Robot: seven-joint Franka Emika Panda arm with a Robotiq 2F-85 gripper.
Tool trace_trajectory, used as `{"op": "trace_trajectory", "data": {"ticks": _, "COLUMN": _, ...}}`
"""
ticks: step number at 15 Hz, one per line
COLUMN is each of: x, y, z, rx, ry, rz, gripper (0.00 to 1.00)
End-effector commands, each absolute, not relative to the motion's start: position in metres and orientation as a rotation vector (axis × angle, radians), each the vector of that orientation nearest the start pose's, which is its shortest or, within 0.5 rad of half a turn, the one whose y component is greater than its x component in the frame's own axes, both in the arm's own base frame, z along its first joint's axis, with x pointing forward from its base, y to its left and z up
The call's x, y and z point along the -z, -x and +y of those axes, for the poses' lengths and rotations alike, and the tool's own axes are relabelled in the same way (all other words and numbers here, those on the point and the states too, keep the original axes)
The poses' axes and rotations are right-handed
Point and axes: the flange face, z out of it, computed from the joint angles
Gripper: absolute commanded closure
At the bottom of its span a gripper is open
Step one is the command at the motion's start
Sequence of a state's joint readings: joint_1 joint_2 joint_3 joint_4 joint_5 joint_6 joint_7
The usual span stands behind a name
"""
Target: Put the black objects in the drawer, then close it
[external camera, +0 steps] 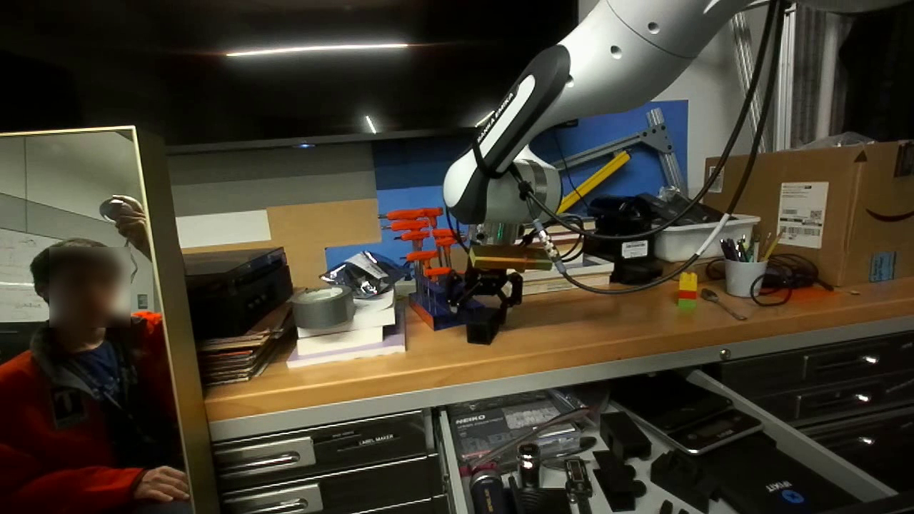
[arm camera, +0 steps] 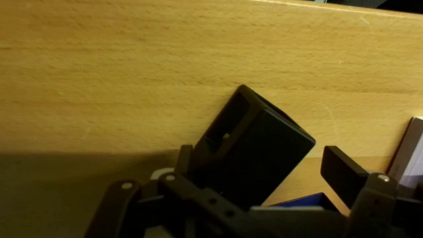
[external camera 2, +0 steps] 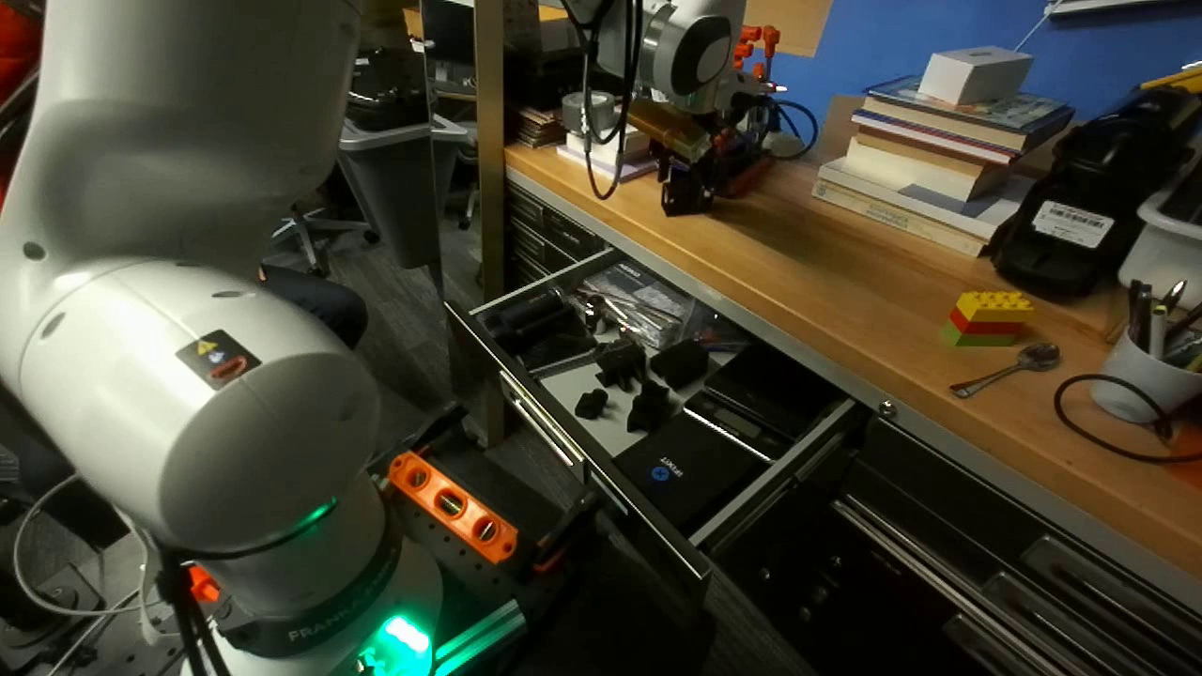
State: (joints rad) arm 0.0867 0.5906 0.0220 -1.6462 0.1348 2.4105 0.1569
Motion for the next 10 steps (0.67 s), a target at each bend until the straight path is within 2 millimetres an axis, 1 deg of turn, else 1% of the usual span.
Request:
{"op": "trace_trajectory", "data": {"ticks": 1, "x": -0.287, "y": -0.714, "z": 0.079, "rx": 0.220, "ry": 3.006, "rz": 0.219, "gripper": 0.00}}
{"op": "trace_trajectory", "data": {"ticks": 6, "x": -0.272, "y": -0.722, "z": 0.079, "rx": 0.175, "ry": 3.031, "rz": 0.233, "gripper": 0.00}}
{"op": "trace_trajectory", "data": {"ticks": 7, "x": -0.269, "y": -0.723, "z": 0.078, "rx": 0.171, "ry": 3.039, "rz": 0.232, "gripper": 0.25}}
{"op": "trace_trajectory", "data": {"ticks": 8, "x": -0.269, "y": -0.724, "z": 0.077, "rx": 0.171, "ry": 3.044, "rz": 0.232, "gripper": 0.25}}
{"op": "trace_trajectory", "data": {"ticks": 10, "x": -0.270, "y": -0.725, "z": 0.074, "rx": 0.169, "ry": 3.061, "rz": 0.242, "gripper": 0.41}}
